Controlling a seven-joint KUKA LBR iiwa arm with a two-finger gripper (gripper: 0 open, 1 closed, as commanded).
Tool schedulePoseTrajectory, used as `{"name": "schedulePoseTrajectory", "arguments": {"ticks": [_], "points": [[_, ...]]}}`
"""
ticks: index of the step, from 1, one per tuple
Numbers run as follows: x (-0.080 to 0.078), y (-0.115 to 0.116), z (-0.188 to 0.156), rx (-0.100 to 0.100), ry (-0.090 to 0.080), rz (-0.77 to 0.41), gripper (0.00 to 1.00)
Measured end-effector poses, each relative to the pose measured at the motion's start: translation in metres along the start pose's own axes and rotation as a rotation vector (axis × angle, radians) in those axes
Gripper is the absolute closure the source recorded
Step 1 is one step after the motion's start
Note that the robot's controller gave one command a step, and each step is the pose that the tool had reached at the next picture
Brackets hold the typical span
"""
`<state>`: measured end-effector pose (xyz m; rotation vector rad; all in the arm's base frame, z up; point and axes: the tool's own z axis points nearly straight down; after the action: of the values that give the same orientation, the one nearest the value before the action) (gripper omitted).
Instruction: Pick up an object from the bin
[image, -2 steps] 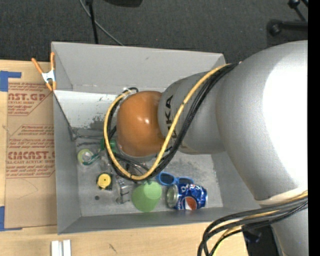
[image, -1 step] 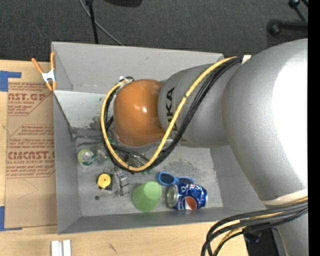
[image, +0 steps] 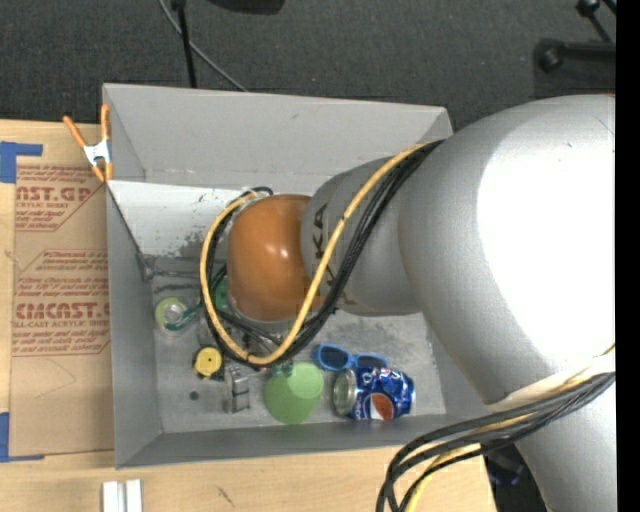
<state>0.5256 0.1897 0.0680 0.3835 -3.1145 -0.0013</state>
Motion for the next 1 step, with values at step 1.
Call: {"name": "schedulePoseTrajectory", "arguments": {"ticks": [1], "points": [[0.0, 0.0007, 0.0004, -0.002, 0.0, 0.0, 0.0]]}}
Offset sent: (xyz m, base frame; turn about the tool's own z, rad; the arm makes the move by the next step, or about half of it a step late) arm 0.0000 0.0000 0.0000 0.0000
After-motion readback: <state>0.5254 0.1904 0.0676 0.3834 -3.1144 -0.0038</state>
